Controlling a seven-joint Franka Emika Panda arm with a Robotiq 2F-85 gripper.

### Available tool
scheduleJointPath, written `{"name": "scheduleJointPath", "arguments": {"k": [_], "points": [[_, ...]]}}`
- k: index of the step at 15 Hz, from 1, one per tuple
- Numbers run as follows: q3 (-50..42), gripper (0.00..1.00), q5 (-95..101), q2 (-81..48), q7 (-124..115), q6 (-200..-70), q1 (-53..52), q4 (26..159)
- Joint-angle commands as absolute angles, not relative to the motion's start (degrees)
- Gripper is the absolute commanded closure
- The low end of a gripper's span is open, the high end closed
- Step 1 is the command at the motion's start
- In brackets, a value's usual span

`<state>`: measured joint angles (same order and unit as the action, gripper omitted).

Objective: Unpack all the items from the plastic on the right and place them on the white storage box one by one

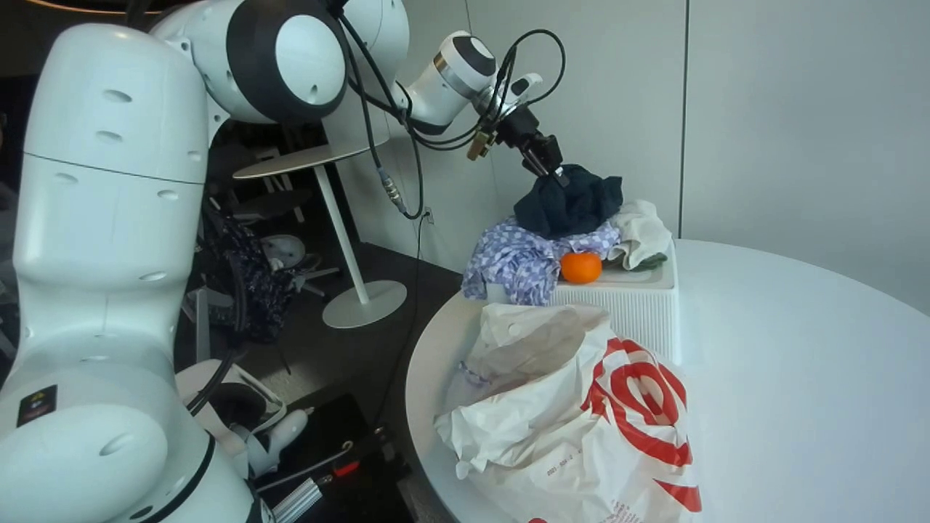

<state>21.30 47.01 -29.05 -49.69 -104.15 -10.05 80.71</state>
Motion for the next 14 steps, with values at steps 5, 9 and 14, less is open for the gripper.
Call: {"name": "scheduleJointPath", "arguments": {"k": [5,9,14], "points": [[12.1,0.63,20.9,-25.8,-38.6,-119.9,-11.4,94.2],[8.5,0.36,20.4,-17.3,-41.8,-115.1,-15.4,98.0],[8.6,0.01,20.0,-7.9,-45.3,-101.3,-16.4,97.8]]}}
